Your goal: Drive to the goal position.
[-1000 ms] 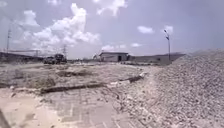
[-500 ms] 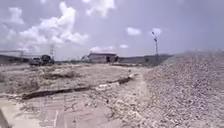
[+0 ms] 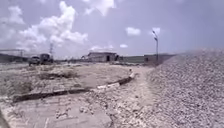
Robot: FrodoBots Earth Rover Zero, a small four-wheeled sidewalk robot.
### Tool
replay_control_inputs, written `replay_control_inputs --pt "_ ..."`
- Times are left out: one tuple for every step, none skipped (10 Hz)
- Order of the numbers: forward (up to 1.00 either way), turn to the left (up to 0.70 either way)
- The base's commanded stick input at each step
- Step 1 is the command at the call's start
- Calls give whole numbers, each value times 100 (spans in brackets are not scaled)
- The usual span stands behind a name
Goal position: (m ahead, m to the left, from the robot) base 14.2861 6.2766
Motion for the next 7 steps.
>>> replay_control_inputs --pt "34 -86" --pt "34 -86" --pt "34 -86" --pt "34 -86" --pt "34 -86" --pt "34 -86" --pt "34 -86"
